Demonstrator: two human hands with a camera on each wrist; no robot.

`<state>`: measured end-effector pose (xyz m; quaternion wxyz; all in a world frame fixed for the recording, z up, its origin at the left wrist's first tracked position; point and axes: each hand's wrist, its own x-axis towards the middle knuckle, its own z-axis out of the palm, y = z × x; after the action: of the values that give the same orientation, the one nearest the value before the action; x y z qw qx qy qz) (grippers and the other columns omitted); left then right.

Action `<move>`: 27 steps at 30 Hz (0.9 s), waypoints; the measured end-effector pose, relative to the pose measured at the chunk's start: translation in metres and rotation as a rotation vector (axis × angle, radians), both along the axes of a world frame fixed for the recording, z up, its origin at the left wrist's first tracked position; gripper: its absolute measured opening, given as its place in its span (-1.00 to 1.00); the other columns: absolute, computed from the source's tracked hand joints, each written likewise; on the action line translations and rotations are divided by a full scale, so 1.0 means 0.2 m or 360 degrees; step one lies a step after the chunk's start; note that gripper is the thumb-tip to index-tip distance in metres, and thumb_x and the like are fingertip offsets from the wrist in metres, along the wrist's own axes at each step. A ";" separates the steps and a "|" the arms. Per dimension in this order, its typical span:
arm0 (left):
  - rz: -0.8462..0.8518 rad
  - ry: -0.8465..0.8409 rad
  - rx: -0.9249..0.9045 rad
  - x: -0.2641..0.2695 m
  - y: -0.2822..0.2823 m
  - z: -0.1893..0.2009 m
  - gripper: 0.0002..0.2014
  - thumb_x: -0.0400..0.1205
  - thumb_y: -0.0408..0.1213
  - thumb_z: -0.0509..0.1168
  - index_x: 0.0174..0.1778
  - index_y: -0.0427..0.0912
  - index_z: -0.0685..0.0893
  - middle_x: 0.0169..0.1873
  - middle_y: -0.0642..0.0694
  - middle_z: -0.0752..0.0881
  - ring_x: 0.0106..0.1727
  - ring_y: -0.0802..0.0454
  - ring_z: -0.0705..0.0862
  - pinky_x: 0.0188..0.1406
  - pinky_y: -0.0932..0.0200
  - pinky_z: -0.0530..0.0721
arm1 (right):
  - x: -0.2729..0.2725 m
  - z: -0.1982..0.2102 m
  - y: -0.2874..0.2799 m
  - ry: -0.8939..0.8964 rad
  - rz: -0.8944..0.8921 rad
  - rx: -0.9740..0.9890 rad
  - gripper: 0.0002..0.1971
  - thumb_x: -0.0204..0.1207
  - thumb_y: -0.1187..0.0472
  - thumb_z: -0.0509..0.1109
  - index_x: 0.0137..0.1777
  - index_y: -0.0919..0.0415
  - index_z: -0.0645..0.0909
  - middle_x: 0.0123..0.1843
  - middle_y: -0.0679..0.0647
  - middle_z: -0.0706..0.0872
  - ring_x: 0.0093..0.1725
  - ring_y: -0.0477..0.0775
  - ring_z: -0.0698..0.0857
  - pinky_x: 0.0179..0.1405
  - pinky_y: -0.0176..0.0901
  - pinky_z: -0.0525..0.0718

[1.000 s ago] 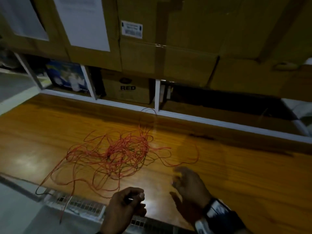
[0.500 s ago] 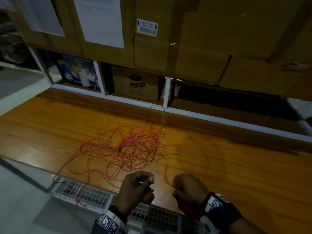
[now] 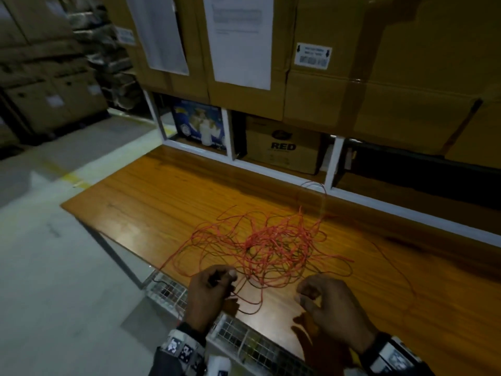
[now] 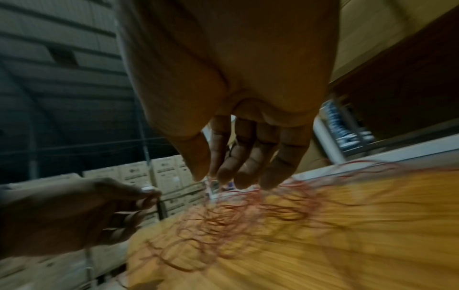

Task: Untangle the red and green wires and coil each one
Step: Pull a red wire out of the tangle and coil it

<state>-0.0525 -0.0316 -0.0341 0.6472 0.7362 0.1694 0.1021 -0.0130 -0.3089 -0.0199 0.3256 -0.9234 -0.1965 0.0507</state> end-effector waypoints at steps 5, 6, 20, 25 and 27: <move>0.0177 -0.0029 0.0161 0.15 0.47 0.07 -0.93 0.64 -0.32 0.50 0.00 -0.18 0.85 -0.25 -0.12 0.88 -0.26 -0.16 0.85 -0.21 -0.12 0.86 | 0.08 0.01 0.33 -0.0032 0.0062 0.0131 -0.83 0.52 0.10 0.59 0.00 -0.17 0.69 -0.19 -0.31 0.68 -0.17 -0.33 0.67 -0.25 -0.48 0.54; 0.0191 -0.0017 0.0196 0.17 0.55 0.08 -0.93 0.64 -0.32 0.50 0.01 -0.18 0.85 -0.26 -0.11 0.88 -0.27 -0.13 0.85 -0.19 -0.16 0.87 | 0.10 0.01 0.38 -0.0017 0.0057 0.0141 -0.85 0.53 0.12 0.58 0.02 -0.13 0.71 -0.19 -0.30 0.69 -0.18 -0.33 0.67 -0.26 -0.51 0.52; -0.0681 0.0247 0.1380 0.99 0.57 0.05 -0.59 0.68 0.09 0.41 0.39 0.01 0.74 0.35 -0.15 0.76 0.31 -0.15 0.74 0.12 -0.08 0.76 | 0.13 0.00 0.66 0.0112 -0.0171 0.0176 -0.87 0.59 0.04 0.54 0.10 -0.14 0.73 -0.09 -0.26 0.76 -0.13 -0.33 0.72 -0.25 -0.47 0.65; -0.0724 0.0056 0.1198 1.02 0.56 0.18 -0.76 0.74 -0.08 0.39 0.16 -0.12 0.86 0.10 -0.18 0.87 0.12 -0.15 0.82 0.05 -0.06 0.78 | 0.14 0.10 0.54 0.0095 -0.0278 0.0219 -0.89 0.57 0.05 0.56 0.05 -0.14 0.74 -0.13 -0.26 0.76 -0.15 -0.31 0.73 -0.22 -0.30 0.64; -0.0755 -0.0193 0.1230 0.99 0.52 0.32 -0.77 0.76 -0.13 0.36 0.19 -0.12 0.86 0.09 -0.14 0.86 0.10 -0.10 0.79 0.04 -0.05 0.77 | 0.13 0.17 0.52 -0.0019 -0.0303 0.0201 -0.82 0.59 0.00 0.54 0.16 -0.11 0.70 -0.08 -0.25 0.74 -0.12 -0.28 0.73 -0.22 -0.29 0.65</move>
<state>0.1451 0.0724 0.0300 0.3393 0.9348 -0.0925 0.0496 0.0132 -0.2047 0.0149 0.3854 -0.9159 -0.1126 0.0015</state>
